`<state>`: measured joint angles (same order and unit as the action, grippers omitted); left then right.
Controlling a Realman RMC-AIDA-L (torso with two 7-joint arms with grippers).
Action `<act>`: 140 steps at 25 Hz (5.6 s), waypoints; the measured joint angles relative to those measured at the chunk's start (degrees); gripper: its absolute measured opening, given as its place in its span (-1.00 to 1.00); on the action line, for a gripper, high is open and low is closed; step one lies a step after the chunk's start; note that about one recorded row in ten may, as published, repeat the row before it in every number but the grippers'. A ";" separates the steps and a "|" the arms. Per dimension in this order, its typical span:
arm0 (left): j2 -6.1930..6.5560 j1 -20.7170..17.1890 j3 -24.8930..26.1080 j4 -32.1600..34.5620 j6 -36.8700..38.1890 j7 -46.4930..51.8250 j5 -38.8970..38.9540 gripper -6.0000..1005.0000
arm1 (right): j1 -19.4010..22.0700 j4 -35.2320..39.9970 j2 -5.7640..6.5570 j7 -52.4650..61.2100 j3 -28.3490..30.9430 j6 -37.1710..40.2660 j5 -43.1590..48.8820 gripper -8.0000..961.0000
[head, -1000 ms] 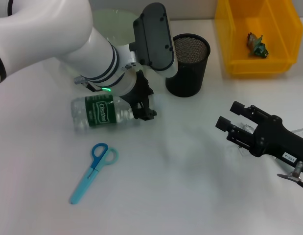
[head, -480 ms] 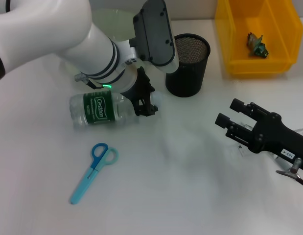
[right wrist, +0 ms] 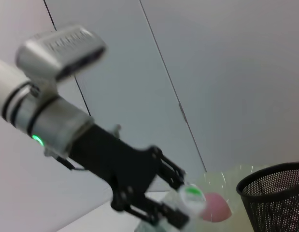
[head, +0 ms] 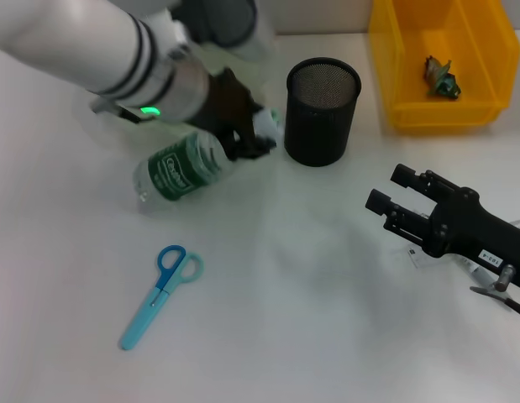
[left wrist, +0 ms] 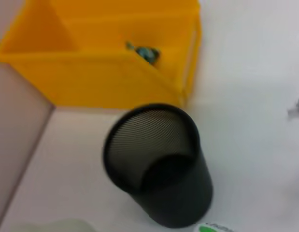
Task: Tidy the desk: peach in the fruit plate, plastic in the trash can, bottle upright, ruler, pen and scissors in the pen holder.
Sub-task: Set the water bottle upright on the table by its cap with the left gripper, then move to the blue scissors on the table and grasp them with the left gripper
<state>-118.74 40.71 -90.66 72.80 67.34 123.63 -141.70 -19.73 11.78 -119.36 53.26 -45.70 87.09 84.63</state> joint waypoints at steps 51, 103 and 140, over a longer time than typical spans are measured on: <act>0.17 -16.48 17.38 11.81 6.43 -6.73 18.13 0.02 | -1.80 -1.94 -0.09 0.00 -0.53 0.01 0.10 0.50; 0.17 -14.40 17.66 9.40 5.98 -6.99 19.14 0.44 | -1.81 -2.11 -0.08 -0.04 -0.37 -0.16 0.00 0.50; 3.58 -21.90 40.26 -7.70 31.94 -10.11 41.55 0.42 | -2.38 -2.05 -0.08 -0.40 -0.42 -1.31 0.18 0.51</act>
<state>-115.16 18.81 -50.40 65.10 99.28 113.52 -100.15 -22.11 9.73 -119.44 52.86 -46.12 85.78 84.81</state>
